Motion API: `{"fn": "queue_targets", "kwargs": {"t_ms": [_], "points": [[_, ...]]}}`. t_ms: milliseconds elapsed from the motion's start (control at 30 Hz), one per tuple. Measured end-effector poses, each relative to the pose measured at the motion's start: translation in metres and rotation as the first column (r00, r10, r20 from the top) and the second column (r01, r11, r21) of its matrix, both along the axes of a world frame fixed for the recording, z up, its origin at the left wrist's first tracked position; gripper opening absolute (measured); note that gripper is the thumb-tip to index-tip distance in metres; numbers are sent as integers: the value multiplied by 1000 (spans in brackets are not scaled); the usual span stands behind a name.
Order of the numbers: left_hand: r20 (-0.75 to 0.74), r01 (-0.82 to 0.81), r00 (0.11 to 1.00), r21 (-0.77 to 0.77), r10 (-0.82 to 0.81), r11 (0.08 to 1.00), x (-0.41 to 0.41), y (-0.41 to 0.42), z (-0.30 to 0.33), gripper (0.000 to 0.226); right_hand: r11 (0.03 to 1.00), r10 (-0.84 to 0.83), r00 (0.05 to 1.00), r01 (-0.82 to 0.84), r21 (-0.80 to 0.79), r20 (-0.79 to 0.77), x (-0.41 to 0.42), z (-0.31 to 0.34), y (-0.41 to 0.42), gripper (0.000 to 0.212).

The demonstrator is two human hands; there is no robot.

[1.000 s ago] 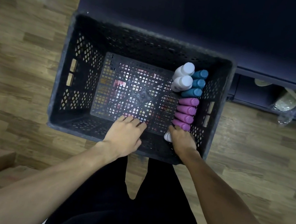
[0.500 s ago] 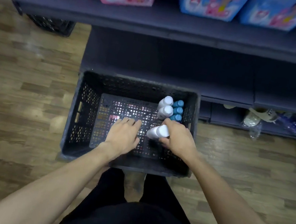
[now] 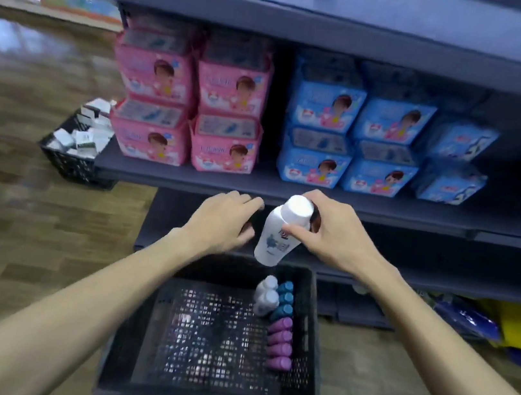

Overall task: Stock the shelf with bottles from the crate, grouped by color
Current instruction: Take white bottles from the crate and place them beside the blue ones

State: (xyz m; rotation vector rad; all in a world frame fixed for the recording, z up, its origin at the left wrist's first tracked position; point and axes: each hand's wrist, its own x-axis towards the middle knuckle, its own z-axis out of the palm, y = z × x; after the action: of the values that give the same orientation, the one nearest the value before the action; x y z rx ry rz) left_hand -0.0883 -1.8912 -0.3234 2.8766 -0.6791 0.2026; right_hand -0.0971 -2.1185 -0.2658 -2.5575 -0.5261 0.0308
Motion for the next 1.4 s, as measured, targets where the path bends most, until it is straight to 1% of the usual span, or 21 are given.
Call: {"fn": "queue_targets", "kwargs": {"t_ms": [67,133,233,333,400,500,600,733,800,967,1100,1267,1333,1400], "points": [[92,29,995,-5,-28,1000,13,-1,39,26,999,-13,997,10,31,76,12,38,4,41],[178,43,983,-42,-35,998,23,-4,76,19,994,-39,990,25,102,135,22,74,8,42],[313,16,950,-84,11,996,36,-6,124,20,982,-62,977,23,186,206,34,121,13,40],[428,1,903,-70,30,998,46,-6,165,21,984,-61,962,12,180,268,41,161,18,43],[487,-1,872,-91,45,996,48,-8,191,20,986,-50,949,-2,166,311,43,185,21,42],[549,2,833,-118,64,993,49,-11,226,17,976,-57,936,-20,215,346,44,221,22,39],[630,-5,772,-128,86,992,53,-15,255,20,972,-63,917,-33,232,393,47,256,20,38],[635,-4,766,-153,101,988,63,-21,289,21,981,-52,895,-38,191,443,56,295,15,39],[630,-11,770,-154,107,988,68,-25,305,21,979,-53,891,-42,199,451,60,308,11,39],[605,-36,789,-122,103,992,85,-35,334,19,968,-65,913,-40,249,403,78,324,3,41],[585,-91,801,-97,131,991,104,-50,344,16,962,-88,933,-12,275,350,94,332,-6,39],[558,-137,813,-94,166,986,120,-68,353,17,969,-87,938,0,249,336,115,336,-19,39],[541,-135,824,-99,167,986,126,-74,350,18,962,-104,940,12,273,324,122,332,-24,38],[519,-117,840,-111,158,987,130,-77,342,18,944,-139,937,28,329,320,125,323,-28,39]]}}
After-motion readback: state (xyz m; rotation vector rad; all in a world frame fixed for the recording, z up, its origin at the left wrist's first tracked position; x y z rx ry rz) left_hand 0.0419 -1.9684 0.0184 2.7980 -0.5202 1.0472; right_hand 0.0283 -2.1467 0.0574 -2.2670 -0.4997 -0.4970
